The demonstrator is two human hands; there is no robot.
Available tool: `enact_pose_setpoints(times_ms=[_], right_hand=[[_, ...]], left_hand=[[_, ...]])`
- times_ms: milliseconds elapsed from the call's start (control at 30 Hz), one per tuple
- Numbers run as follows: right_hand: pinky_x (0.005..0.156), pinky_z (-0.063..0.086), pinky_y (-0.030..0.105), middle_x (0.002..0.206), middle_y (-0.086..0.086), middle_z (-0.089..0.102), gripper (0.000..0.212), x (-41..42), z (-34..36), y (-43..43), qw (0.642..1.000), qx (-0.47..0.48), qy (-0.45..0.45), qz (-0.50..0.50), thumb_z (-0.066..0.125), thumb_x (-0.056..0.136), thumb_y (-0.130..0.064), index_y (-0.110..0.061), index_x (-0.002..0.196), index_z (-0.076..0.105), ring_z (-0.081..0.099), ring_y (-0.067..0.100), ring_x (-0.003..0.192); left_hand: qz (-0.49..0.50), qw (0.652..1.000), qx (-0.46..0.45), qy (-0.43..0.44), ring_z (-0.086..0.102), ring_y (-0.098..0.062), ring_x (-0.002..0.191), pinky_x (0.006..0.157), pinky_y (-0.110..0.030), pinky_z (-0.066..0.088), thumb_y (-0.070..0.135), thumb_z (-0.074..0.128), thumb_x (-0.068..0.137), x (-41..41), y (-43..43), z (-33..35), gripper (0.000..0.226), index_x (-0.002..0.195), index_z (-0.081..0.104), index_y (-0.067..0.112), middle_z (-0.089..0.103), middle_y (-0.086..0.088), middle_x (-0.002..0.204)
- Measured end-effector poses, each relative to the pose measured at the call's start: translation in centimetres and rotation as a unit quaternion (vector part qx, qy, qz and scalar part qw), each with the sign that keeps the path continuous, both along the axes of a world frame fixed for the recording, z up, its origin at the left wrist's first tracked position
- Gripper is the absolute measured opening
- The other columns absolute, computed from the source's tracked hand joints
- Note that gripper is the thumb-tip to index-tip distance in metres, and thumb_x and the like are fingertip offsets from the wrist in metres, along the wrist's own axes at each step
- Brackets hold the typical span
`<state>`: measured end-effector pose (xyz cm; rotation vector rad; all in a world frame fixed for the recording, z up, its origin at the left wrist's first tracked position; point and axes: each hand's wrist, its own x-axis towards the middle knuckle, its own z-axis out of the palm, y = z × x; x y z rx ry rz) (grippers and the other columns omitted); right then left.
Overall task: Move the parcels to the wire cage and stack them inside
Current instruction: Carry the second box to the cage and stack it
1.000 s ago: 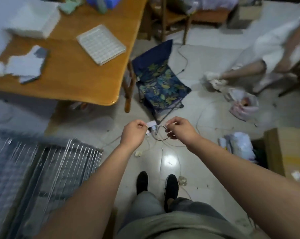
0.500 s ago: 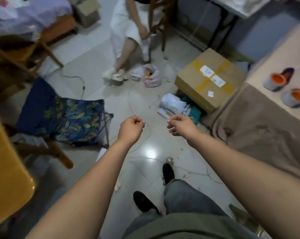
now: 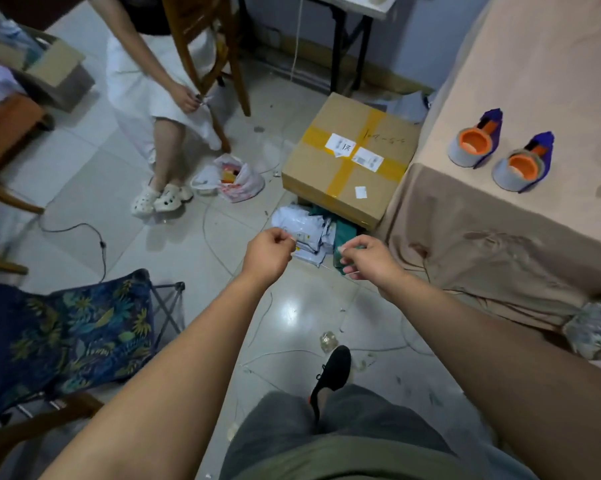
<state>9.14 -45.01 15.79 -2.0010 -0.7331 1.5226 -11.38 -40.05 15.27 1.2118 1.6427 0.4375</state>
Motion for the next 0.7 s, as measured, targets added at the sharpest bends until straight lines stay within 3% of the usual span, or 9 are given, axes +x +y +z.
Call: enact_pose_setpoints(times_ms=[100,267,367,533,633,700], right_hand=[[0.073,0.053,0.036,0.093,0.013,0.068,0.012,2.0,-0.3,2.4,1.000,-0.016,0.000,-0.024,0.067,0.099,-0.019,-0.011,0.106,0.065,0.061,0.020,0.072],[0.066,0.049,0.035,0.105,0.020,0.063,0.036,4.1,-1.0,6.9,0.997,-0.038,0.010,-0.073,0.066,0.101,-0.017,-0.008,0.134,0.054,0.055,0.022,0.075],[0.076,0.053,0.039,0.131,0.022,0.060,0.046,5.1,-2.0,10.1,0.994,-0.040,0.017,-0.097,0.068,0.101,-0.019,-0.012,0.142,0.049,0.058,0.024,0.088],[0.090,0.055,0.043,0.130,0.010,0.061,0.057,6.5,-5.1,16.6,0.988,-0.046,0.018,-0.146,0.069,0.100,-0.018,-0.016,0.150,0.043,0.059,0.025,0.113],[0.075,0.050,0.032,0.129,0.004,0.060,0.060,7.1,-7.6,20.6,0.983,-0.057,0.016,-0.171,0.071,0.099,-0.018,-0.016,0.151,0.041,0.057,0.018,0.106],[0.077,0.049,0.029,0.142,0.007,0.056,0.066,7.5,-9.6,23.1,0.980,-0.063,0.012,-0.190,0.073,0.097,-0.020,-0.015,0.153,0.039,0.058,0.016,0.107]], left_hand=[[-0.027,1.000,0.003,0.001,0.074,-0.027,0.089,0.084,-0.038,0.057,0.026,0.063,0.098,1.9,3.5,-0.1,0.022,0.091,0.070,0.007,0.076,-0.008,0.093],[-0.061,0.998,-0.008,0.003,0.071,-0.029,0.093,0.080,-0.037,0.053,0.044,0.064,0.098,3.7,9.3,-1.1,0.037,0.092,0.070,0.008,0.075,-0.009,0.095],[-0.085,0.995,-0.038,-0.018,0.070,-0.023,0.088,0.078,-0.036,0.053,0.049,0.061,0.100,4.6,13.5,-2.3,0.040,0.085,0.079,0.016,0.078,-0.001,0.091],[-0.099,0.991,-0.091,-0.021,0.068,-0.016,0.080,0.068,-0.028,0.046,0.052,0.057,0.101,5.7,22.7,-5.7,0.045,0.081,0.082,0.021,0.078,0.008,0.083],[-0.115,0.986,-0.117,0.000,0.069,-0.029,0.098,0.084,-0.037,0.054,0.050,0.060,0.099,6.0,28.5,-8.6,0.038,0.093,0.078,0.016,0.077,-0.004,0.097],[-0.142,0.983,-0.118,0.023,0.067,-0.033,0.109,0.098,-0.042,0.051,0.048,0.063,0.098,6.5,31.8,-10.8,0.033,0.098,0.074,0.017,0.075,-0.009,0.109]])
